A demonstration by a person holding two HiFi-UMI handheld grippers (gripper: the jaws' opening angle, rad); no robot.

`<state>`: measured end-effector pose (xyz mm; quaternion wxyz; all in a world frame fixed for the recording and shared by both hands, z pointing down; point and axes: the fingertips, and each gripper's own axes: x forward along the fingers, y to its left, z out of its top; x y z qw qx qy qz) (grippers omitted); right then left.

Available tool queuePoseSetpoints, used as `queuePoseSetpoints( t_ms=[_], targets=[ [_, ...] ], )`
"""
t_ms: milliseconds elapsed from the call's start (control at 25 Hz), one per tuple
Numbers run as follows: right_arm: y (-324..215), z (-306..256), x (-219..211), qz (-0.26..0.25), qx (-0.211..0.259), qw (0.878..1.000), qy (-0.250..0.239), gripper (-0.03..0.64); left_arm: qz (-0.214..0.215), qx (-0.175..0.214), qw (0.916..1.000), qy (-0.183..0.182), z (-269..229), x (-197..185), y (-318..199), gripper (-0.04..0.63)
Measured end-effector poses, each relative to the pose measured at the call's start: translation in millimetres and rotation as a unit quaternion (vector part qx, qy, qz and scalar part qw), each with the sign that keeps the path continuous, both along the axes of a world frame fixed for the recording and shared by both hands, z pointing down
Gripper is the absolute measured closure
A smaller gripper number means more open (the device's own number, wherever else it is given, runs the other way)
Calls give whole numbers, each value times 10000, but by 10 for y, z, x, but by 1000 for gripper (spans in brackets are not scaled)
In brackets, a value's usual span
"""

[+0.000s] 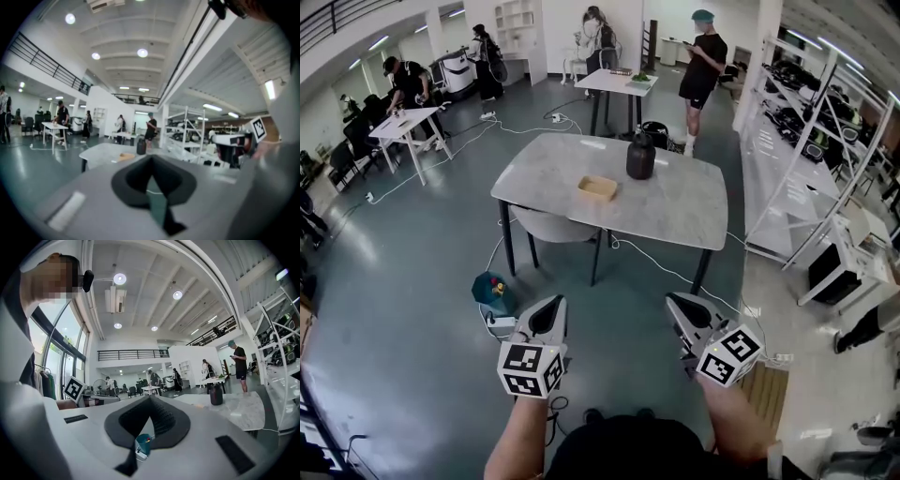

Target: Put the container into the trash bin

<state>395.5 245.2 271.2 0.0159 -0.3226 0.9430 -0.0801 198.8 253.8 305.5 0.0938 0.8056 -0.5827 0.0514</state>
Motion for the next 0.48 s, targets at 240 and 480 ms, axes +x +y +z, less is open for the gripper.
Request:
queuePoseSetpoints(
  t_ms=[240, 480],
  targets=[
    [101, 13, -318, 12, 11, 10000, -26, 624, 71, 31, 10000, 54, 47, -274, 79, 588],
    [126, 62, -525, -36, -38, 10000, -36, 624, 187, 27, 9998, 102, 85, -395, 97, 588]
  ],
)
